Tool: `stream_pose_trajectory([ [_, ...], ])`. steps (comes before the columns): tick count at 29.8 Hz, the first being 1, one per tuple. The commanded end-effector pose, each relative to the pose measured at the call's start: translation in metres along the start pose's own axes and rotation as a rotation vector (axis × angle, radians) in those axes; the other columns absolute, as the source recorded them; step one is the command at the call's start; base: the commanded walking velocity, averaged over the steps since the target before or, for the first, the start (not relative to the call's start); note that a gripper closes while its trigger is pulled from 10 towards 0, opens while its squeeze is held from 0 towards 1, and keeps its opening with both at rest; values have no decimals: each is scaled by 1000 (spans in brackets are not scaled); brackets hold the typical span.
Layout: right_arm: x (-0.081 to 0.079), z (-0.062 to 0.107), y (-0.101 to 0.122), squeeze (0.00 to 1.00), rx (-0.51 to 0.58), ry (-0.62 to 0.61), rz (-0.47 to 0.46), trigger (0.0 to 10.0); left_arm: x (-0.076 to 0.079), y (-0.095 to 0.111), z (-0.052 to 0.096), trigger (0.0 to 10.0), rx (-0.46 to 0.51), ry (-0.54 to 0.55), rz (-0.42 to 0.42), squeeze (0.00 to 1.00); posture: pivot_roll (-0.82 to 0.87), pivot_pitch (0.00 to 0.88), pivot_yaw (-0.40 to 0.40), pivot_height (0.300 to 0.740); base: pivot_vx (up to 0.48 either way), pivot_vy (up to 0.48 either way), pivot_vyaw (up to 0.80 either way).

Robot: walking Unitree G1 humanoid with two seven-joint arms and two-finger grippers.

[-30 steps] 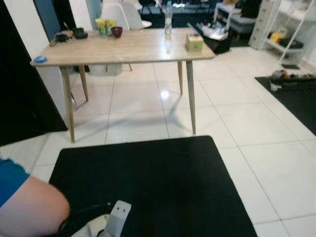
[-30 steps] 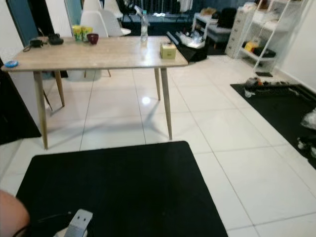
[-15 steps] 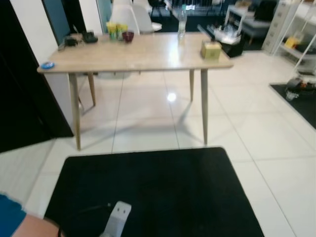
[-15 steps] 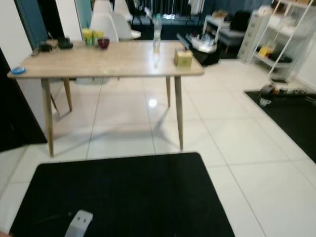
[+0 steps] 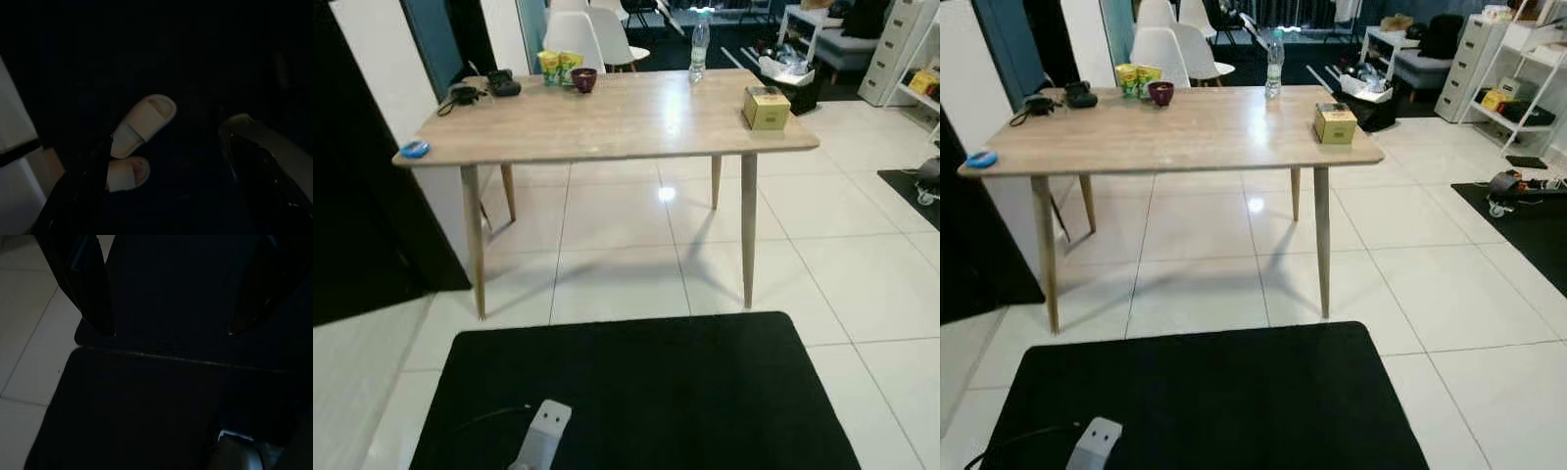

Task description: Restocking fridge

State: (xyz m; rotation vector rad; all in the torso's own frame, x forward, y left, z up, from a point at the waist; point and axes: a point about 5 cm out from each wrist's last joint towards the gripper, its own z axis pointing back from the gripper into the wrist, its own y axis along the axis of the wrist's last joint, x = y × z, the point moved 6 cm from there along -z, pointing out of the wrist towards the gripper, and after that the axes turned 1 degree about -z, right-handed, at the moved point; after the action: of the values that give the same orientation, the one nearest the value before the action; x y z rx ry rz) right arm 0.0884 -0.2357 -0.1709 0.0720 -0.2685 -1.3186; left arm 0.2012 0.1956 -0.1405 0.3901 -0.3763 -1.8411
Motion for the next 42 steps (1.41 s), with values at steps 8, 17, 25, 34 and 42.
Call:
stream_pose_trajectory([
  [8,2,0,4,0,8,-3,1,10000,0,-1,0,10000,-6,5,1,0,-6,0,6,740,345,0,0],
  [17,2,0,0,0,-4,-7,-1,10000,0,-2,0,10000,-4,9,1,0,-9,0,9,740,347,0,0],
  [25,0,0,-3,0,-9,-6,-4,10000,18,-46,5,10000,-39,-29,-6,0,-9,0,13,740,347,0,0],
  [34,-2,0,-3,0,-10,-1,-6,10000,16,-54,7,10000,-57,-20,-10,0,-1,0,15,740,346,0,0],
  [42,1,0,0,0,-6,-6,-3,10000,19,-62,8,10000,-77,-15,-13,0,6,0,1,740,345,0,0],
])
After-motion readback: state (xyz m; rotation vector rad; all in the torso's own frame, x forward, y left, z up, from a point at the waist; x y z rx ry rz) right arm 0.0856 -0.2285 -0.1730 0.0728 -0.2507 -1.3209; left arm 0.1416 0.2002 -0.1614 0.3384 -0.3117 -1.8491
